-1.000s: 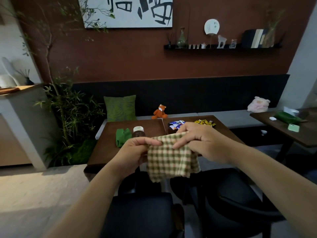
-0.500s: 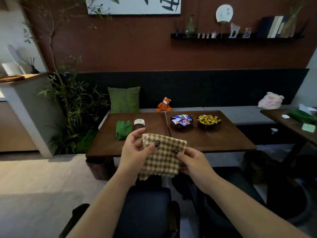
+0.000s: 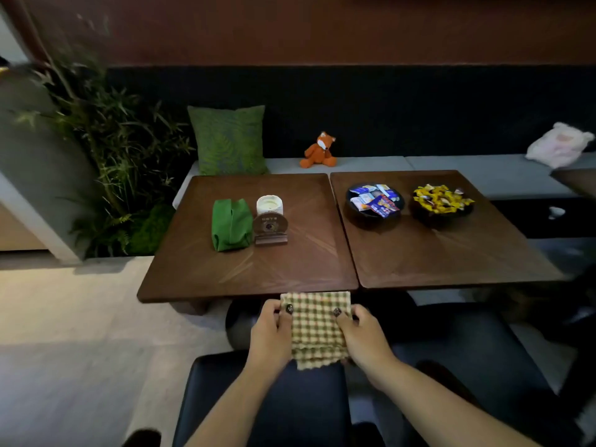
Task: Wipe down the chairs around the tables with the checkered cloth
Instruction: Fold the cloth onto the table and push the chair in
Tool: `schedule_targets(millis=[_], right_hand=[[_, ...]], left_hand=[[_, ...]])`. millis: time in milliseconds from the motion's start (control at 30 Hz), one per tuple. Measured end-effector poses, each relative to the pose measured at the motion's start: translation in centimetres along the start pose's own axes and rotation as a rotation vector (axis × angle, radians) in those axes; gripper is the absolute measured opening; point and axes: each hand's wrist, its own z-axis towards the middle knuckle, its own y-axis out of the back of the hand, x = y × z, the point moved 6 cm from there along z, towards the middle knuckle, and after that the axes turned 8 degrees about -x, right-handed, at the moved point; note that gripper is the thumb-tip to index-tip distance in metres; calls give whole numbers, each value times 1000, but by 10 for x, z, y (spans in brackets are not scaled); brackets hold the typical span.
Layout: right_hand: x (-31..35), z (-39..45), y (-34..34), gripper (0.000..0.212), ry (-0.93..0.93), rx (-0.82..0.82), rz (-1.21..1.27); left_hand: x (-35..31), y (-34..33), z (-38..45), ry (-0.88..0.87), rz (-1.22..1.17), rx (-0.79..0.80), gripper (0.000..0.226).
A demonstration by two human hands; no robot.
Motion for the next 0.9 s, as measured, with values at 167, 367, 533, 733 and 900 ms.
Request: schedule_targets(millis=[167,367,533,733,900], right_hand=[[3,109,-45,14,-7,-42,1],[6,204,-79,16,39,-176,18],[-15,238,-69,30,13,-309,-291],[-35,200,-46,33,62,-235,-327],[-28,128,-32,27,128,-127,-296]], left_hand=[[31,-23,114,-50,111,-22,10],[44,-50,215,-91,144,-100,10],[67,-63,240,-13,310,-101,35],[82,-39,205,21,325,-132,32],[68,-6,134,-24,291,-166,27]])
